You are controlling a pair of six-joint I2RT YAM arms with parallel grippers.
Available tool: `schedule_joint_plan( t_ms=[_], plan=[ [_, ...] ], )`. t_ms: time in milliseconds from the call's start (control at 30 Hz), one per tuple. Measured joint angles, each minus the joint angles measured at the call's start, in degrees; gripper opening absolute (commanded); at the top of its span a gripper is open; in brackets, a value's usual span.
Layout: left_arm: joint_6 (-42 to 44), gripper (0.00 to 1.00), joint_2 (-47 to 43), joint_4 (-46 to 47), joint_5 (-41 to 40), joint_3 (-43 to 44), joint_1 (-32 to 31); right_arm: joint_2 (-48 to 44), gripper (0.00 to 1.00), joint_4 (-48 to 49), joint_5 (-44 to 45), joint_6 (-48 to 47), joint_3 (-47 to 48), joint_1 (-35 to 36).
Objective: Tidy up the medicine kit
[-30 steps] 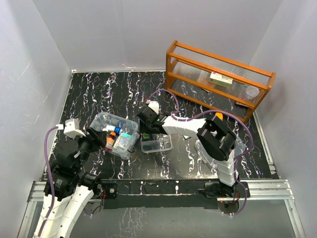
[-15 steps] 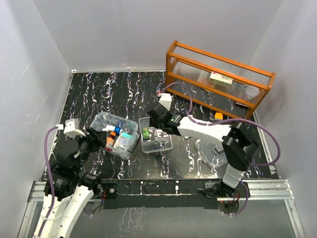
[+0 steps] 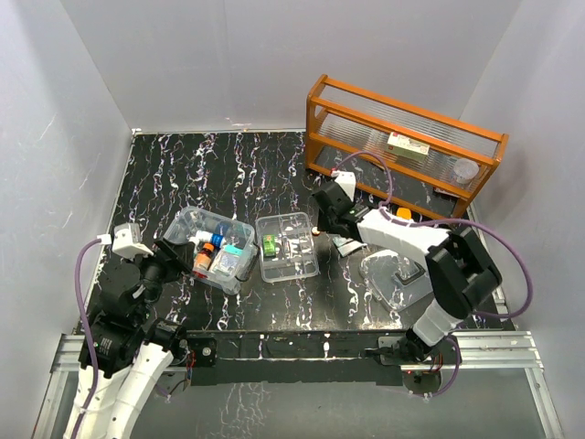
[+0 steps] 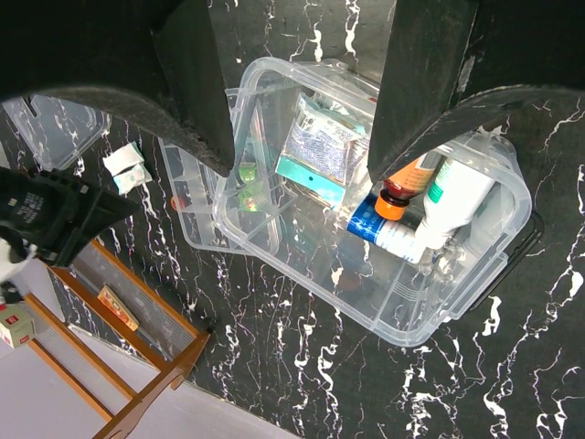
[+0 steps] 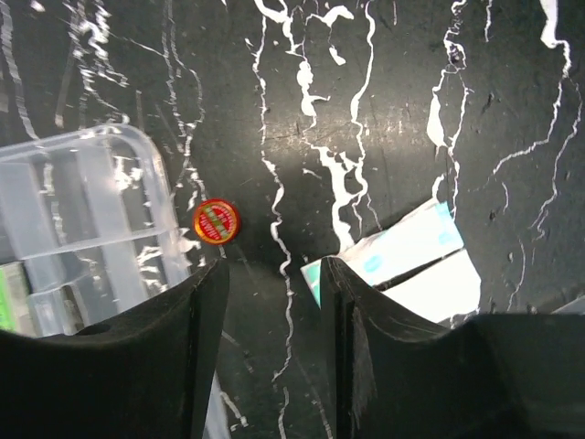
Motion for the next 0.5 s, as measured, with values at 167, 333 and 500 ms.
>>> schedule_joint_plan(
  t_ms=[167,333,500],
  plan=[
    [-0.15,0.59,-0.37,-0.09,-0.22,0.0,0.0,6.71,0.43,-0.96,-4.83,-6.27,3.45,-3.23],
    [-0.15,0.59,-0.24,-0.15,-0.22,0.02,0.0,9.27,0.42,-1.88,-10.38,-9.81,3.52,-3.76],
    [-0.13,0.59,-0.07,-0.22,-0.22,0.0,0.0,11.89,0.44,-2.16,-15.76,-12.85,4.79,-3.5]
  ],
)
